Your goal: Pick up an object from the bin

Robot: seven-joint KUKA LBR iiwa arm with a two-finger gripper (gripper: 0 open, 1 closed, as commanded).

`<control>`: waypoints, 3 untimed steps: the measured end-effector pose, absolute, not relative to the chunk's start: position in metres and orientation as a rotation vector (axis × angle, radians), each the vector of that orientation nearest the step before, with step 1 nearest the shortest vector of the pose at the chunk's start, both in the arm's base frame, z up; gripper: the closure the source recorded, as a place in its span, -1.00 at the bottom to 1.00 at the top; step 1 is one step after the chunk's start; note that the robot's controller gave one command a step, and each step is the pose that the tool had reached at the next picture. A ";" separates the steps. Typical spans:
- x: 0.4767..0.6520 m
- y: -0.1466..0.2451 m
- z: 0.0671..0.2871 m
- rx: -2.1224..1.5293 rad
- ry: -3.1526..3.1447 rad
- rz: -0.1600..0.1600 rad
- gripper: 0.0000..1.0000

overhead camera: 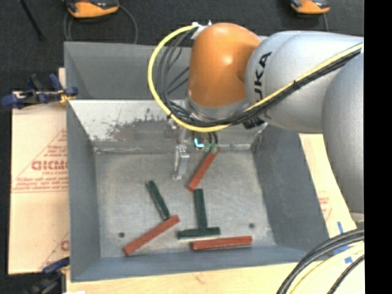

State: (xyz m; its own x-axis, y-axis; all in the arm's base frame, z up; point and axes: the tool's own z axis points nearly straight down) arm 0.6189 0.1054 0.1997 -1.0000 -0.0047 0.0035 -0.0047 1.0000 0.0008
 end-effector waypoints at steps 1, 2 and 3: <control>0.537 0.091 0.072 0.488 -3.098 0.001 -1.00; 0.482 0.118 0.073 0.509 -3.121 -0.001 -1.00; 0.479 0.117 0.071 0.498 -3.108 -0.001 1.00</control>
Offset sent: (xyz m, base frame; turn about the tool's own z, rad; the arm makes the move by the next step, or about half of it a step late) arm -0.0800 -0.0131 -0.1251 -0.3082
